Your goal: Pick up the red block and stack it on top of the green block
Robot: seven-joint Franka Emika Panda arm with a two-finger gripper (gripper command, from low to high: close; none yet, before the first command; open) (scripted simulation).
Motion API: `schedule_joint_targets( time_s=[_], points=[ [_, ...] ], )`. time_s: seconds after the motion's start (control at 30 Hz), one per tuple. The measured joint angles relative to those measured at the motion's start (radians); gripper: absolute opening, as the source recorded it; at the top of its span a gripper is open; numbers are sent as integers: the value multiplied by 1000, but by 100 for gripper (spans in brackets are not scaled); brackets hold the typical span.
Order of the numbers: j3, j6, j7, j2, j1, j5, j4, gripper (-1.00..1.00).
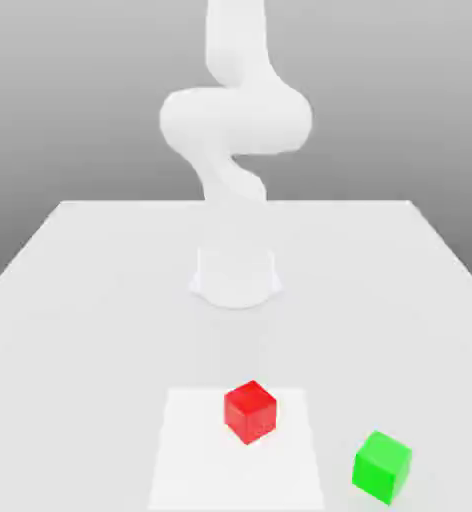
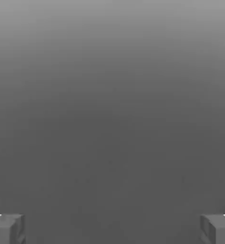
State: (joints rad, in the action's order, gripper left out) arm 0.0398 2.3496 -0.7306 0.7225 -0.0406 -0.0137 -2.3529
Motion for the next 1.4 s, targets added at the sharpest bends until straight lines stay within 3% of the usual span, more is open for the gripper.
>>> schedule_joint_targets(
  time_s=[0.4, 0.6, 0.9, 0.93, 1.17, 1.4],
  points=[
    [126, 273, 386, -448, -163, -72, -283, 0],
    [129, 423, 516, -677, -179, -5, -433, 0],
    [58, 629, 611, -926, -134, -97, -421, 0],
    [41, 650, 619, -951, -120, -108, -418, -100],
    [37, 652, 618, -955, -116, -108, -418, -100],
    [85, 507, 546, -781, -139, -7, -442, -100]
  ],
)
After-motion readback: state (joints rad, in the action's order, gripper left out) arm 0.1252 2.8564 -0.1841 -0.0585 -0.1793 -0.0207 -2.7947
